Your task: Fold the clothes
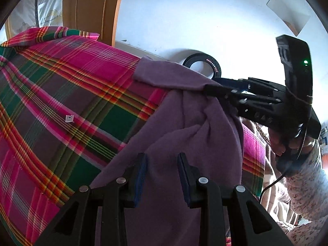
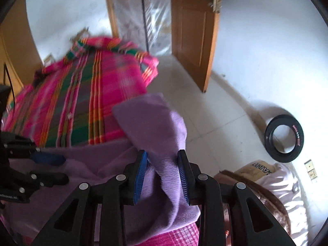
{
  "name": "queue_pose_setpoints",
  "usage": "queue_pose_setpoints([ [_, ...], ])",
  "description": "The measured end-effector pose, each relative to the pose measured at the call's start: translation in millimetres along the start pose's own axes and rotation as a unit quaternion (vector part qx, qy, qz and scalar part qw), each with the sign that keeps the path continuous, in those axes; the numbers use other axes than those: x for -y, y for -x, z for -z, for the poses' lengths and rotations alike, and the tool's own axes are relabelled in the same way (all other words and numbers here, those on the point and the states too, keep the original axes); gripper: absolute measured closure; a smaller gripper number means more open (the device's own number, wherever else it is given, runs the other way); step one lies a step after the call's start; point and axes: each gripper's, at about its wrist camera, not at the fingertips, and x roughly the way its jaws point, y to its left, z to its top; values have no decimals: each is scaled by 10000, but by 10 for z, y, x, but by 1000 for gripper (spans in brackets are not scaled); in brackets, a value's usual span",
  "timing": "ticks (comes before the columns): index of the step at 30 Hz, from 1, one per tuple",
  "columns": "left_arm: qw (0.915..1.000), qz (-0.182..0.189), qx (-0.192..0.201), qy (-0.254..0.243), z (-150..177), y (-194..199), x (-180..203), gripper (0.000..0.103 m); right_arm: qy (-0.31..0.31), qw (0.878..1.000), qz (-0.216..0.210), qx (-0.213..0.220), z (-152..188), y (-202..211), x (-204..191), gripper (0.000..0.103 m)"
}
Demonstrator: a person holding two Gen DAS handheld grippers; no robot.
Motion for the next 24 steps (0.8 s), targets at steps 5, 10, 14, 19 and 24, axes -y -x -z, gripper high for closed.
queue_pose_setpoints([
  [5, 10000, -59, 0, -43, -57, -17, -2, 72, 110, 9999, 13, -107, 16, -50, -23, 71],
  [10, 9995, -211, 29, -245, -59, -38, 67, 72, 172, 9997, 51, -159, 55, -66, -29, 71],
  [14, 9986, -333, 52, -406, -60, -55, 123, 72, -6, 9998, 10, -198, 82, -102, 25, 67],
  [19, 9971, -472, 82, -598, -62, -74, 189, 86, -214, 9997, -91, -103, 83, -95, 74, 71],
  [24, 9979, -361, 144, -513, -60, -21, 179, 99, -507, 9984, -218, 116, 63, -31, 155, 94],
])
